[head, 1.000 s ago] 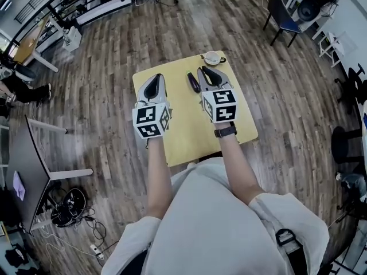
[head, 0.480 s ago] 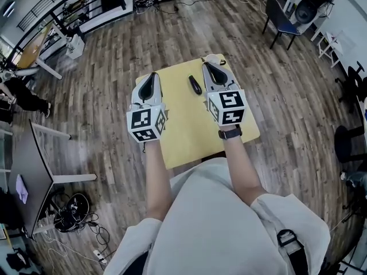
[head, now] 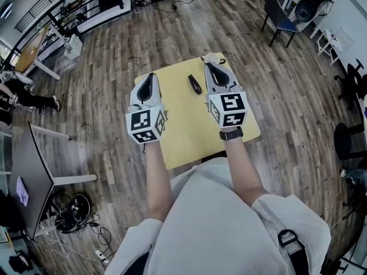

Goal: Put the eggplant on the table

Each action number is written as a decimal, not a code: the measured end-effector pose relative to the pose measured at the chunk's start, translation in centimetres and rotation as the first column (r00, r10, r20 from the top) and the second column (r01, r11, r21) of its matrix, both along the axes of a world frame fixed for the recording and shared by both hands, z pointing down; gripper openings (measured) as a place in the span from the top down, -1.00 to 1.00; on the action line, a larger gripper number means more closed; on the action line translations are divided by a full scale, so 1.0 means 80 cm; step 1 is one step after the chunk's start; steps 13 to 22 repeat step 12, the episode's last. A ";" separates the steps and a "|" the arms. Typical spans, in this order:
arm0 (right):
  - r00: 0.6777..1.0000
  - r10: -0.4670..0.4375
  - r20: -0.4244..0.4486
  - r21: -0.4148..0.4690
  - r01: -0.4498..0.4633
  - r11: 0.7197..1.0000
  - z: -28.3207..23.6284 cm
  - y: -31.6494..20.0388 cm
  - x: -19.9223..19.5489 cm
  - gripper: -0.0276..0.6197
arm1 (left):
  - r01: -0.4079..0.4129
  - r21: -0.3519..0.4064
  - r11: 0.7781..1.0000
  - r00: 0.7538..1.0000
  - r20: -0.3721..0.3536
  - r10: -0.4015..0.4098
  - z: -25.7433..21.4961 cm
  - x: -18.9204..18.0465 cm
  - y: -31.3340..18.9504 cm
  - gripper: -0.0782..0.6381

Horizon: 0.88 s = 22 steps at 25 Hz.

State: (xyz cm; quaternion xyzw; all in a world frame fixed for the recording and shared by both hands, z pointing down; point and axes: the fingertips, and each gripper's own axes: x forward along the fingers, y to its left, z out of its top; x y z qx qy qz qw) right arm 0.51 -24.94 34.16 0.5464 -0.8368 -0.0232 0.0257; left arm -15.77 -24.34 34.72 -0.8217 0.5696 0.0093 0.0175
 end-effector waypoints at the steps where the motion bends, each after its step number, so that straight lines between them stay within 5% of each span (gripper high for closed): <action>1: 1.000 0.000 -0.001 -0.006 0.000 1.000 0.002 -0.002 0.002 0.88 | 0.004 -0.006 1.000 1.000 -0.004 -0.004 0.003 0.000 -0.002 0.76; 22: 0.999 -0.037 0.006 -0.087 0.037 0.995 0.045 -0.042 -0.004 0.88 | 0.019 -0.080 0.997 0.999 -0.027 -0.021 0.051 0.005 -0.041 0.76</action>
